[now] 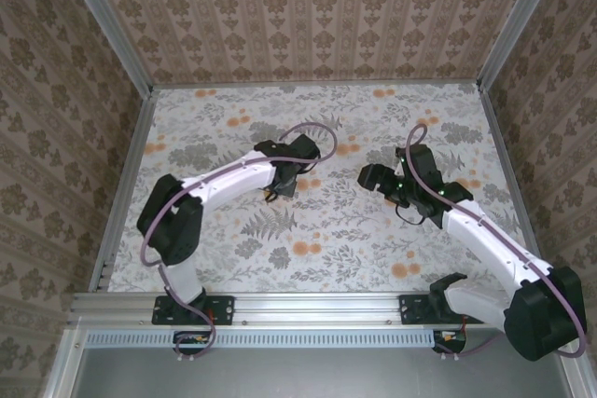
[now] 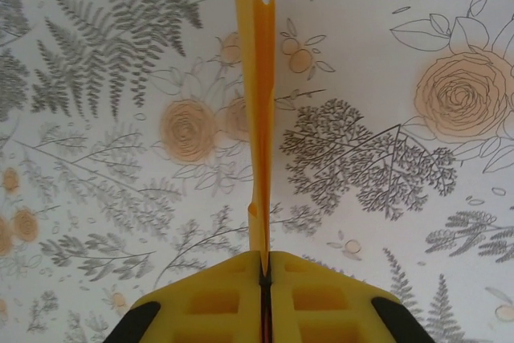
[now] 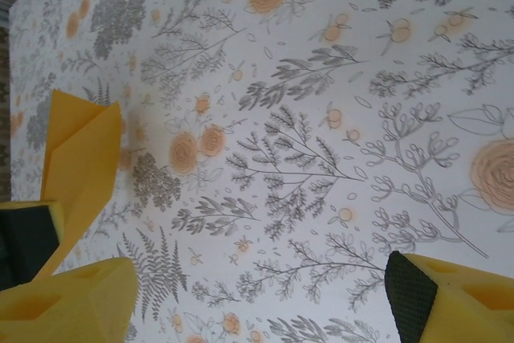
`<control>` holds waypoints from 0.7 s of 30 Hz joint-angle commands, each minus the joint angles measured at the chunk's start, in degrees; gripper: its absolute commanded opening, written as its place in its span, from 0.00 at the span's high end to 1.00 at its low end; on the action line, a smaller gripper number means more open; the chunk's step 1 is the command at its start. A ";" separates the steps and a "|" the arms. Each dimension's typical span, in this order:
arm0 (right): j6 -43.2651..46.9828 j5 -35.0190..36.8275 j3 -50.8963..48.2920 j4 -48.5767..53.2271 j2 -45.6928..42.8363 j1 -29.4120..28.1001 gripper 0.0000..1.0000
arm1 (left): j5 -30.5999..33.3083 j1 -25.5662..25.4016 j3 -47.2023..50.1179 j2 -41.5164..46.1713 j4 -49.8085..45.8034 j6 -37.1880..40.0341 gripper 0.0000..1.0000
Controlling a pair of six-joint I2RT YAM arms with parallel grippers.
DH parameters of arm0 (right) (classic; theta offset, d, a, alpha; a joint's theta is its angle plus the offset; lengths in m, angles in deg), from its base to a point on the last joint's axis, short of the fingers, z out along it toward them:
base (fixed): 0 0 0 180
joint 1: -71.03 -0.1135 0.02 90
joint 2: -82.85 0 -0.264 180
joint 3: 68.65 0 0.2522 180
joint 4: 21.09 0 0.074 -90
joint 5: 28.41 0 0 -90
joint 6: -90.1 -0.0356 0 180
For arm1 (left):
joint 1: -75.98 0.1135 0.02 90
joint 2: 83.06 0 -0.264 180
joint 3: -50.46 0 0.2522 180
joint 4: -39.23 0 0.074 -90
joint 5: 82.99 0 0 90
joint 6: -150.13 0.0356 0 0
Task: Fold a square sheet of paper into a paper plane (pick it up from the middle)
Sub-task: Turn over the paper at the center of the table.
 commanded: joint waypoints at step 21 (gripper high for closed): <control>-3.45 7.51 7.00 -2.02 13.22 -15.58 0.28 | -35.53 12.52 8.62 6.79 27.40 -5.13 0.29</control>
